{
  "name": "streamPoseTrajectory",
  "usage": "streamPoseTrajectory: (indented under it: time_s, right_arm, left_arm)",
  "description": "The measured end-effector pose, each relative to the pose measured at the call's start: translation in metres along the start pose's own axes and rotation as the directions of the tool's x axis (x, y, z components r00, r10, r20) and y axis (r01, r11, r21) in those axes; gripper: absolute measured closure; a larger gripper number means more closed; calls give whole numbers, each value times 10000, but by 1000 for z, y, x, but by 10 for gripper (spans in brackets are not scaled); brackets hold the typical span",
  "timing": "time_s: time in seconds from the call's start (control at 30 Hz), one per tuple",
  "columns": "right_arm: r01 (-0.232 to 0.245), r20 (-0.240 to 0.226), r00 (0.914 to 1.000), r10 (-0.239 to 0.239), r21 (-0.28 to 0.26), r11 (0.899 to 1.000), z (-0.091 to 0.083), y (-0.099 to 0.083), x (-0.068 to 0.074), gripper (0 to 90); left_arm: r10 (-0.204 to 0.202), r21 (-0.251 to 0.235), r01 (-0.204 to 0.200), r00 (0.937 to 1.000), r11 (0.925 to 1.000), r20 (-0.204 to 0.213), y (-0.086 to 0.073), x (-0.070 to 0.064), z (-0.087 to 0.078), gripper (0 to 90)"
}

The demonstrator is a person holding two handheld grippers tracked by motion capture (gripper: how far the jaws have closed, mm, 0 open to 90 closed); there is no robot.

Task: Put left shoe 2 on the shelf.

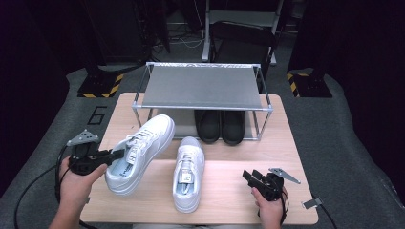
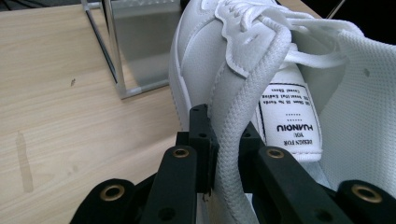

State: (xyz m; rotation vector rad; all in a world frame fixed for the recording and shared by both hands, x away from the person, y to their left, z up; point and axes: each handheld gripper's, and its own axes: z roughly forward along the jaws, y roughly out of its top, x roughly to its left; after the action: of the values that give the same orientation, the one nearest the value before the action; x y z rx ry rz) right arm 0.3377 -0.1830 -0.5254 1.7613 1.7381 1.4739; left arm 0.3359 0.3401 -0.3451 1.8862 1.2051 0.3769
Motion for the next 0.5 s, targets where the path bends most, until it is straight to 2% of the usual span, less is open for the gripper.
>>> streamPoseTrajectory:
  time_s: [0.23, 0.4, 0.5]
  right_arm:
    - [-29, 28, 10000, 29, 21, 10000, 0, 0, 0, 478]
    - [-36, 54, 10000, 35, 22, 10000, 1, 0, -1, 478]
    - [-33, 109, 9999, 33, 41, 10000, 1, -1, -2, 478]
  left_arm:
    - [80, -102, -79, 9998, 9999, 158, 10, -2, -2, 820]
    - [153, -238, -151, 9998, 9996, 105, 18, -5, -2, 820]
    - [160, -192, -155, 9996, 9997, 239, 23, -5, -2, 819]
